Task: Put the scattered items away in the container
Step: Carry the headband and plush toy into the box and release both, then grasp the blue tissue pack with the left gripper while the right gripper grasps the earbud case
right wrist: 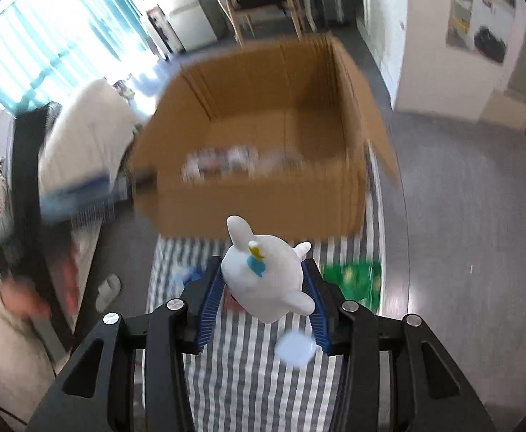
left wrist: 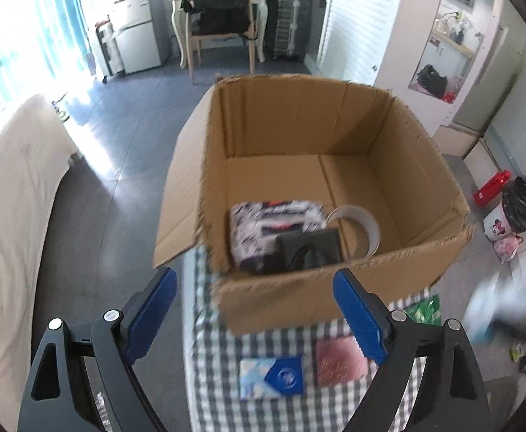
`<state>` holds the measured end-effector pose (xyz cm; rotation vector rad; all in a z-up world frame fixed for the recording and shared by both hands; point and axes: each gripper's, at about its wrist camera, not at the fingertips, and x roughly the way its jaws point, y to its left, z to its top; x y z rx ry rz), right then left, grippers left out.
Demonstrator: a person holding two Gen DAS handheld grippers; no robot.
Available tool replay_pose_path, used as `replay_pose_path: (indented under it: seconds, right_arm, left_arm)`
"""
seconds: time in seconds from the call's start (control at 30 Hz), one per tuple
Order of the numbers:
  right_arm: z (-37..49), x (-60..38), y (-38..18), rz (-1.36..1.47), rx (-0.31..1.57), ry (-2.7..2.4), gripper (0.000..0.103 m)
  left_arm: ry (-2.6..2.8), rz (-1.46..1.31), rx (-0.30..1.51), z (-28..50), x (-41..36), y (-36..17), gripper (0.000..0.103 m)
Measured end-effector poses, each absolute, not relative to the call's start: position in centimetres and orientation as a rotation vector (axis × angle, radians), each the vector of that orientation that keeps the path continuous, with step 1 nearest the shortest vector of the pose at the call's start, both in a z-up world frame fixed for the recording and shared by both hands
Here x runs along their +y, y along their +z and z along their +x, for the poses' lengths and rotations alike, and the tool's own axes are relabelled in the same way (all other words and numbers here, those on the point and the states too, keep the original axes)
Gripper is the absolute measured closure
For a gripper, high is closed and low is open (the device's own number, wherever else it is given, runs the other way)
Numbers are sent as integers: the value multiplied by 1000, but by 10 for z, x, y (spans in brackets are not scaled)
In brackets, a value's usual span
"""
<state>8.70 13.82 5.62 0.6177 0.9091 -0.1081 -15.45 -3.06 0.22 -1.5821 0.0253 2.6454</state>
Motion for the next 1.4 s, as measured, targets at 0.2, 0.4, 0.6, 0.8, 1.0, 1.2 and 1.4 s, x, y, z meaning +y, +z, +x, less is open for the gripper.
replay_pose_path:
  seconds: [0.2,0.4,0.6,0.8,1.0,1.2,1.4]
  right_arm:
    - [130,113,79,551,811,-117,60]
    - [173,100,57,541,783,-118,59]
    - [179,97,50,552,747,-111,30]
    - [147,105,49,515,821,-42,29]
    - [92,135,8,524,978,7,28]
    - [46,182,-68,543,1171,43,28]
    - [39,205,-117,552,1233,25,28]
  left_arm:
    - [2650,-1633,-8,-144,-47,-4,12]
    - [2663,-1673,-42,-139,-56,-12,12]
    - [2668,-1724,-73,-132,-62,-21,12]
    - [2675,-1738,-119,-124,-60,-20,12]
    - [2676,-1745,-138,-102,-50,-26,12]
    - [2620,-1796,-136,-81,-39,-52,12]
    - [2568,-1804,-106,-68,-32,-75,12]
